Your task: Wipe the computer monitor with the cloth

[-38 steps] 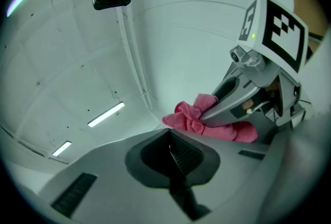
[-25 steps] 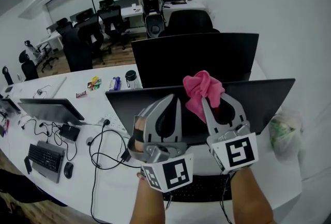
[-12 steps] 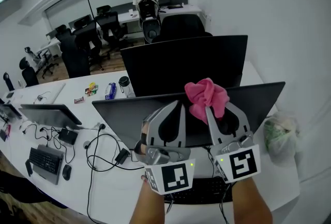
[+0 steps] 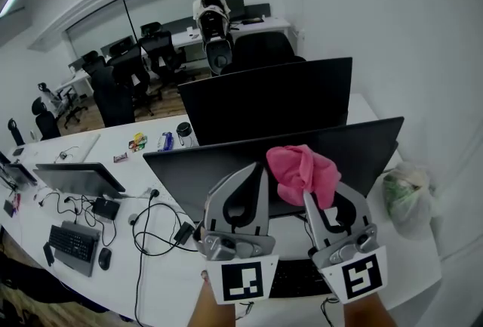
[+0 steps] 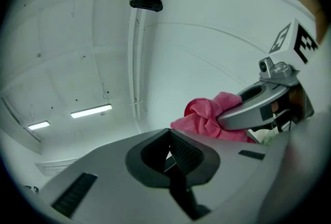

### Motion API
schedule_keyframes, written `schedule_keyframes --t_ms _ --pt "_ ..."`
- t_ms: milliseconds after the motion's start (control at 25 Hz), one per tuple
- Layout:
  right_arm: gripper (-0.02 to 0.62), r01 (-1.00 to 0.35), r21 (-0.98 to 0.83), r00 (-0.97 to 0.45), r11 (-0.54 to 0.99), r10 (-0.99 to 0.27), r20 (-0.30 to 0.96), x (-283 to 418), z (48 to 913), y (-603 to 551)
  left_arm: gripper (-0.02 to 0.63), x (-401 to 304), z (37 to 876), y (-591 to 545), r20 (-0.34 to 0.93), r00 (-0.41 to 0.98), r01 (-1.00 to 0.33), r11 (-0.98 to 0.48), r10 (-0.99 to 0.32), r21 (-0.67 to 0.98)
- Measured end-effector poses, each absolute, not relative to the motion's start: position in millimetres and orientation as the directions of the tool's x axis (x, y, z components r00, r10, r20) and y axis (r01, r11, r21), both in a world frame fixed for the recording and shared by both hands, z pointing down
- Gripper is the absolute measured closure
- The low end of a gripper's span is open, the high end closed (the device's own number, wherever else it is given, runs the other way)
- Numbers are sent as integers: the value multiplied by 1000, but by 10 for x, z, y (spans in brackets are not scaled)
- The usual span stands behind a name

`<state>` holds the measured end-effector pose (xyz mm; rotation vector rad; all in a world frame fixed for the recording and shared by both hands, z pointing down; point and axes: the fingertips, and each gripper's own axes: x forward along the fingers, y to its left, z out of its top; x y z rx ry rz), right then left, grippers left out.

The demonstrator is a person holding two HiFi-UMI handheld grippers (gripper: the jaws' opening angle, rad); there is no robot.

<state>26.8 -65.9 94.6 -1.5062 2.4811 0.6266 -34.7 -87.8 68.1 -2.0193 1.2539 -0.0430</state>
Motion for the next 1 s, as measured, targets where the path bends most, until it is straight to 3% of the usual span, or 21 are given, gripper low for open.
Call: schedule_keyframes --t_ms 360,1000 --pt "531 -873 334 -471 355 -790 -392 263 836 -66 603 -364 622 -342 -393 555 -768 -270 -734 -580" --pt "532 -905 299 -413 304 -800 -435 311 822 79 603 -221 680 -139 -385 598 -733 -285 -703 -617"
